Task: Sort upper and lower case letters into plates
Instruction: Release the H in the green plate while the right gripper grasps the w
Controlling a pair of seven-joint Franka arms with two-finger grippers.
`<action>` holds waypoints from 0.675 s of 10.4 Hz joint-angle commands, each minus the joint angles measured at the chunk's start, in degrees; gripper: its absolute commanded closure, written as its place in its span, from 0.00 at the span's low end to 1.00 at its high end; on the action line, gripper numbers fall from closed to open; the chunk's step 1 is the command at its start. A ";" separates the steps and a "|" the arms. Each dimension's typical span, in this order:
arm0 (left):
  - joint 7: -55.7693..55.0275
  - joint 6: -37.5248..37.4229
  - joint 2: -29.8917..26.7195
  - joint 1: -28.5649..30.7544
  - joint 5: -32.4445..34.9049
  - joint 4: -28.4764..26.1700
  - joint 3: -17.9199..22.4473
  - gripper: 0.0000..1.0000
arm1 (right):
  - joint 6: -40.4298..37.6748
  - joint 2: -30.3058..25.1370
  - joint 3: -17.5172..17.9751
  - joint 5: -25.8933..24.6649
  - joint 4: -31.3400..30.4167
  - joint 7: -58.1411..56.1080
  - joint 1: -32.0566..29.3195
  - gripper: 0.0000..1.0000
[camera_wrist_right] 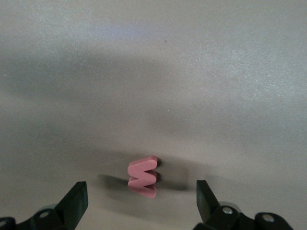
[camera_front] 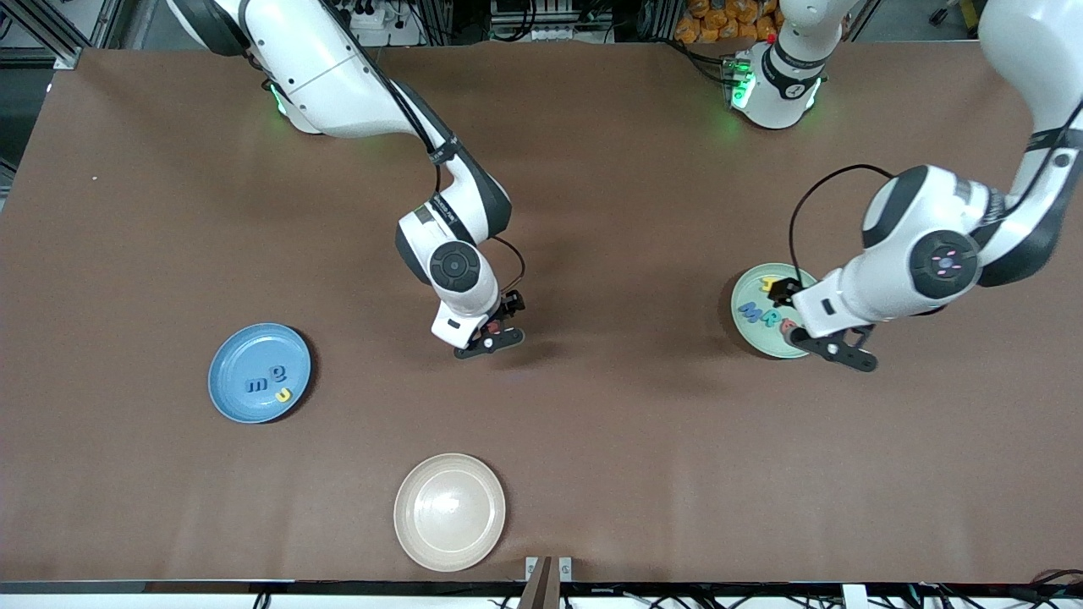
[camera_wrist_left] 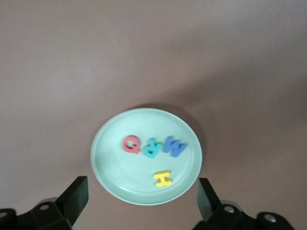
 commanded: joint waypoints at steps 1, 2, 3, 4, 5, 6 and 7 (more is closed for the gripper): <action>0.01 -5.69 -0.12 0.00 0.18 7.67 -0.95 0.00 | 0.18 0.69 -0.01 1.18 0.16 -0.29 0.20 0.00; 0.01 -7.54 -0.90 0.26 0.17 10.48 -2.17 0.00 | 0.79 0.78 -0.01 1.18 -0.02 -0.29 0.20 0.00; -0.07 -9.38 -1.34 0.35 -0.96 13.20 -3.14 0.00 | 1.67 0.87 -0.01 1.18 -0.19 -0.29 0.20 0.00; -0.07 -11.75 -2.65 0.35 -2.79 16.97 -3.33 0.00 | 2.63 0.87 -0.10 1.18 -0.28 0.14 0.20 0.00; -0.86 -15.95 -4.14 0.35 -5.34 19.10 -3.07 0.00 | 3.42 0.87 -0.10 0.83 -0.37 1.28 0.37 0.00; -1.04 -18.52 -6.42 -0.26 -7.36 21.82 -1.41 0.00 | 3.95 0.87 -0.10 0.57 -0.81 2.16 0.55 0.00; -0.87 -18.98 -9.40 -3.13 -9.04 22.28 4.17 0.00 | 4.13 0.78 -0.19 0.56 -1.07 2.26 0.46 0.00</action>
